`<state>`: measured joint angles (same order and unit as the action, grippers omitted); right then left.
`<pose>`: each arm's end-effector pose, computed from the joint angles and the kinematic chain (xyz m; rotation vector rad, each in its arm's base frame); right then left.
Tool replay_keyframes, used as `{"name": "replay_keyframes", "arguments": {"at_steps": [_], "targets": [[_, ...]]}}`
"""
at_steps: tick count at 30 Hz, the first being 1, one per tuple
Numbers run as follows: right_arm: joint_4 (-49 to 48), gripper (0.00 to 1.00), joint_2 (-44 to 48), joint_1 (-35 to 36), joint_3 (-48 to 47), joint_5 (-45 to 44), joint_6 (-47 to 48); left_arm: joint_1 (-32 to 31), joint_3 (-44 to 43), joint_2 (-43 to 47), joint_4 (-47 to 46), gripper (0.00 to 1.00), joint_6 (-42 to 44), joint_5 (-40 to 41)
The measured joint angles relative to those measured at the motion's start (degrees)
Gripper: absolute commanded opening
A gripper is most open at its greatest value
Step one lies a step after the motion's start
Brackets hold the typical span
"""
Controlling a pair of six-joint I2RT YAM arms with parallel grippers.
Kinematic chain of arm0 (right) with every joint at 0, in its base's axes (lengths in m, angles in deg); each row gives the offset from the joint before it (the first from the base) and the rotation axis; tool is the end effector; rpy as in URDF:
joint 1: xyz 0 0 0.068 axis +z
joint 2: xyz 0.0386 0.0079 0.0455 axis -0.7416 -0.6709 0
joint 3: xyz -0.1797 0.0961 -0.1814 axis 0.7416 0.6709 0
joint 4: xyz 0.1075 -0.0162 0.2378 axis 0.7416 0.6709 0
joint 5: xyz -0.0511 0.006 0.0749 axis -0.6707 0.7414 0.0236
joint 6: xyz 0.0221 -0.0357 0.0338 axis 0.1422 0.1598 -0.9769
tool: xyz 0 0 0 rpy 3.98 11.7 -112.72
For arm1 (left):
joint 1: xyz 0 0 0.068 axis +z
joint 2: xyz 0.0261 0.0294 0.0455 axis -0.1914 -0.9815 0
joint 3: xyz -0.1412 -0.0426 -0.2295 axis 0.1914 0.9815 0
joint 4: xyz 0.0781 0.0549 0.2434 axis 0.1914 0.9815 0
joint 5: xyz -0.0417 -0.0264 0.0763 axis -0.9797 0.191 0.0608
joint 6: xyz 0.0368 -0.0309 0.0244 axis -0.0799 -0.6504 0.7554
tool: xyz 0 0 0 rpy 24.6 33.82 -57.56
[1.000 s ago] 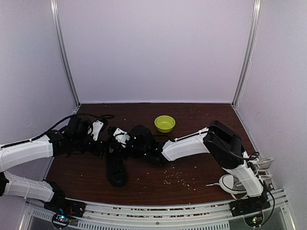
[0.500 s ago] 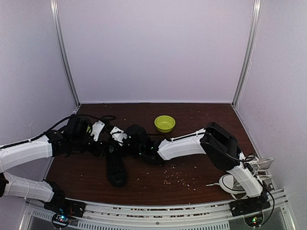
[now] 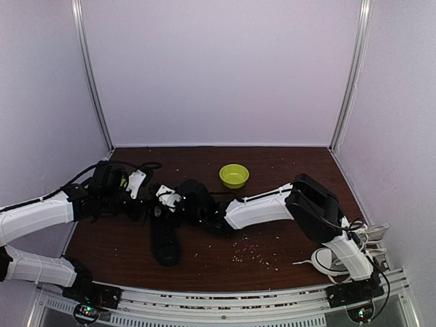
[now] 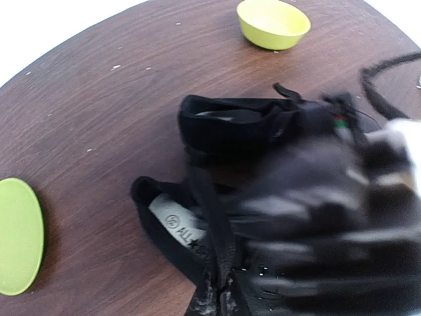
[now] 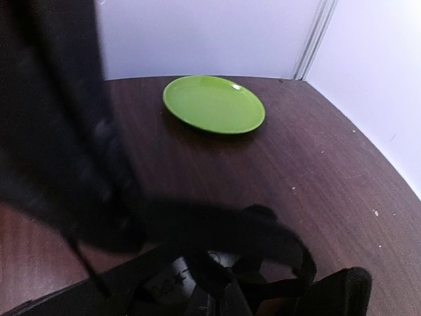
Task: Tie the shoes
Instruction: Tie the crossed shoelace on the shoe.
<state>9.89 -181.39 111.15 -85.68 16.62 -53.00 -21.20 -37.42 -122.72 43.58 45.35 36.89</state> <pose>0.2444 0.4918 0.1509 -1.2185 1.4882 0.6806 0.1901 -0.1228 0.2275 0.5381 2.2848 -0.4274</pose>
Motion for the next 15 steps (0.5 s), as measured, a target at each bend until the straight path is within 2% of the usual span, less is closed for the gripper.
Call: {"name": "replay_keyframes", "arguments": {"at_steps": [4,9,12,15], "targets": [[3.54,0.00,4.94,-0.20,5.09,6.56,-0.02,0.44,0.00,0.04,0.26,0.00,-1.03,2.43],[9.51,0.00,12.26,-0.74,6.29,18.40,-2.29,0.42,0.00,0.04,0.28,0.00,-2.10,4.31],[11.72,0.00,14.69,-1.33,6.29,23.56,-5.64,-0.02,0.00,0.09,-0.42,0.00,-2.19,3.04],[11.15,0.00,14.78,-3.04,6.54,29.05,-13.29,-0.22,0.02,0.09,-0.98,0.00,-2.32,2.62]]}}
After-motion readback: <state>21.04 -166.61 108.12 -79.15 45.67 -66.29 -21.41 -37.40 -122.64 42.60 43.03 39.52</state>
